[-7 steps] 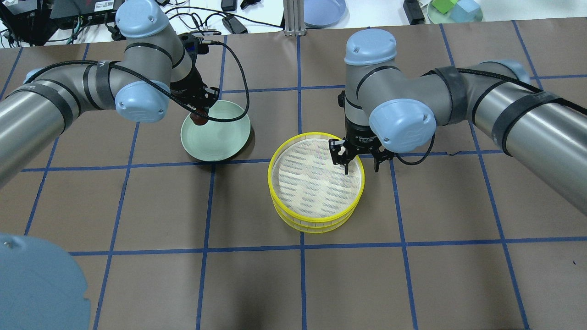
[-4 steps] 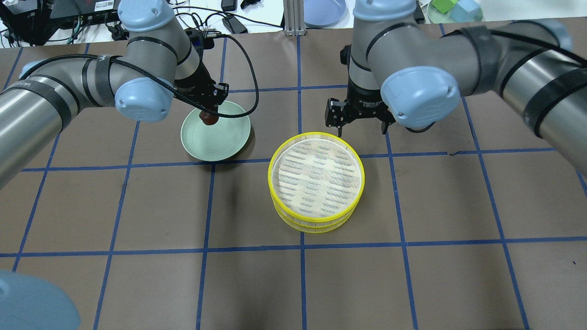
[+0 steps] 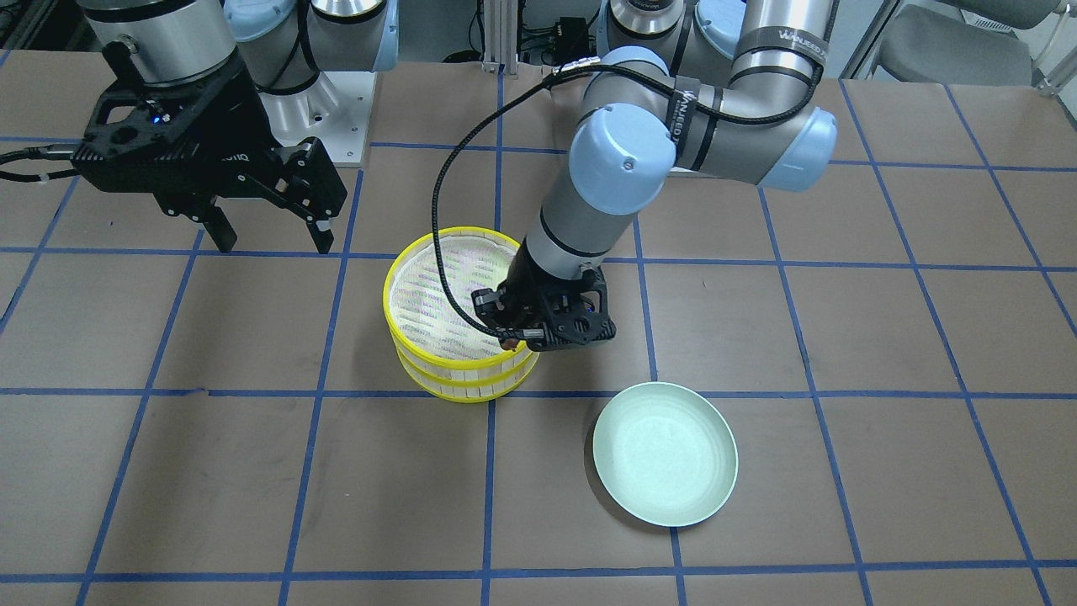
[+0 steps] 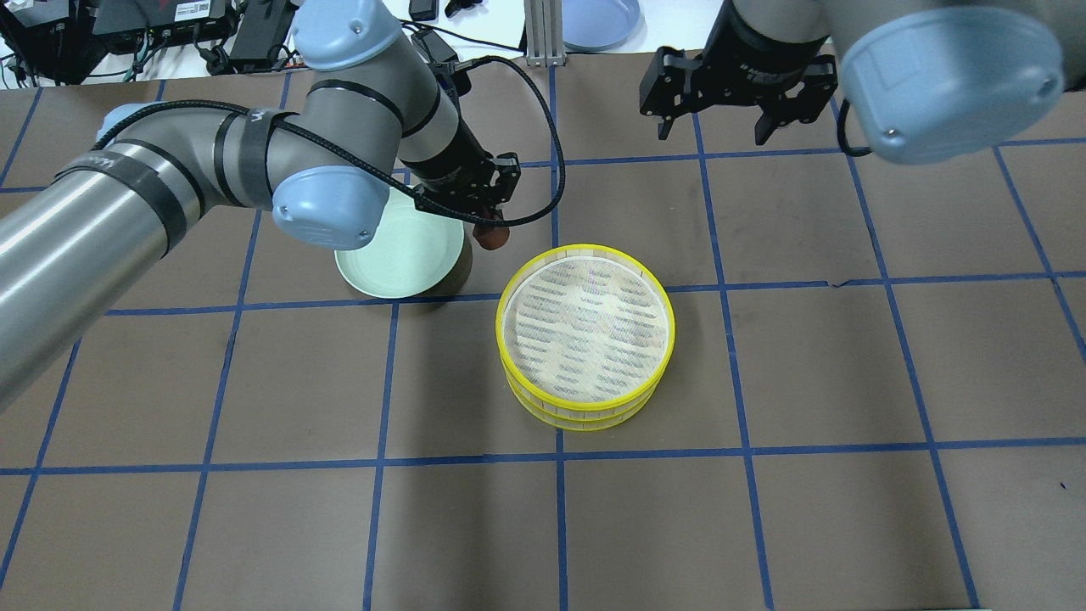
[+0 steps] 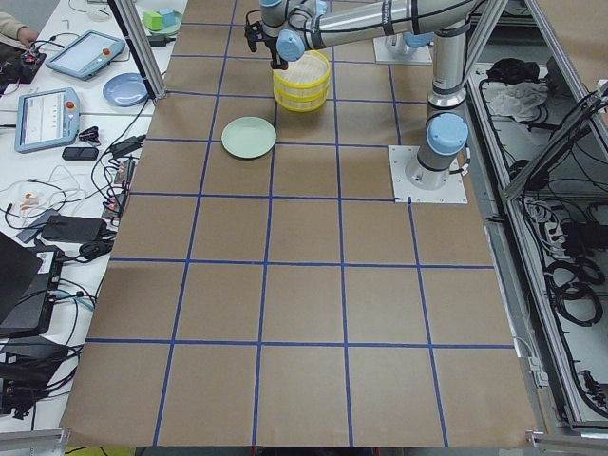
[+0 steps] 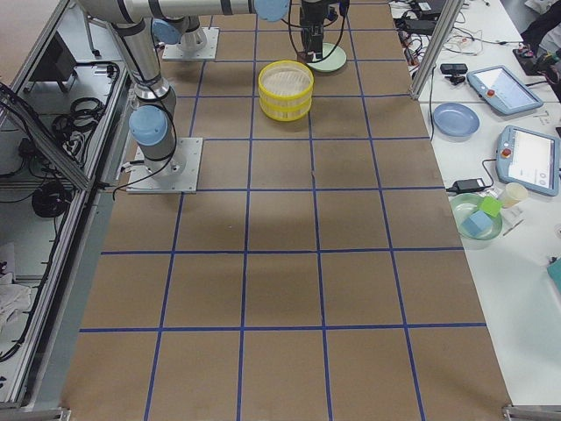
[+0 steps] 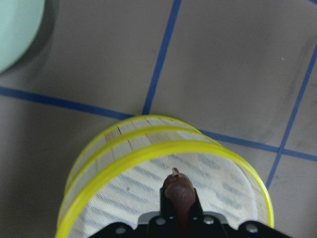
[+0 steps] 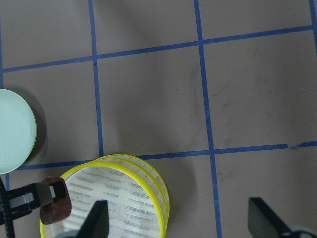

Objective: Place buns in different layers of steamer
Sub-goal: 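Lower the dark bun onto the top steamer tier and open the left gripper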

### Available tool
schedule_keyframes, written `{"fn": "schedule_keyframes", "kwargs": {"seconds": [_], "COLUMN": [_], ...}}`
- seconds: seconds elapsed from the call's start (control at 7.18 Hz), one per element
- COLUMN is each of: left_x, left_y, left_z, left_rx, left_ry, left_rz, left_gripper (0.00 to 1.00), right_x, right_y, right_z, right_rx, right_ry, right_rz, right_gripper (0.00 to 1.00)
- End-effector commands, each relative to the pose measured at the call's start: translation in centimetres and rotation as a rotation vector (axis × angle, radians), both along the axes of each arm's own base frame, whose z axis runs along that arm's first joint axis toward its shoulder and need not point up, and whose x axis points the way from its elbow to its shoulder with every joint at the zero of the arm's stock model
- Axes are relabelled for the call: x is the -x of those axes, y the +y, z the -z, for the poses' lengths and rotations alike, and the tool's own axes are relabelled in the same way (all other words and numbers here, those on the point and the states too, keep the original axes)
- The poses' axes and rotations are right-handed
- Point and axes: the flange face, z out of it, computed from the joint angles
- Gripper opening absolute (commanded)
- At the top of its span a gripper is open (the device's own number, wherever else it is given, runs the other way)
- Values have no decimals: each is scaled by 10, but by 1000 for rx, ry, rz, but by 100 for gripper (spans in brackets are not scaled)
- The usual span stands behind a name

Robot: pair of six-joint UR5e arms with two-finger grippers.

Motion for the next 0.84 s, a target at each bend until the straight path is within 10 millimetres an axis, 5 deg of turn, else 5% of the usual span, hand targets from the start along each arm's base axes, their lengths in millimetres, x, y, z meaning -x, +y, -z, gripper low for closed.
{"fn": "schedule_keyframes", "kwargs": {"seconds": [0.0,0.14,0.42,0.7], "left_x": [30,31,33,-6], "left_y": [25,26,30,2], "left_z": [3,5,5,-4], "left_rx": [-87,-96,-114,-56], "left_ry": [28,36,72,30], "left_rz": [-43,-41,-37,-60], "left_gripper": [38,99,100,100], "right_x": [5,11,14,12], "right_y": [6,14,17,26], "right_z": [-5,-7,-3,-11], "right_rx": [1,-16,-50,-36], "right_ry": [10,73,101,84], "right_rz": [-26,-15,-10,-2], "right_gripper": [100,100,100,100]}}
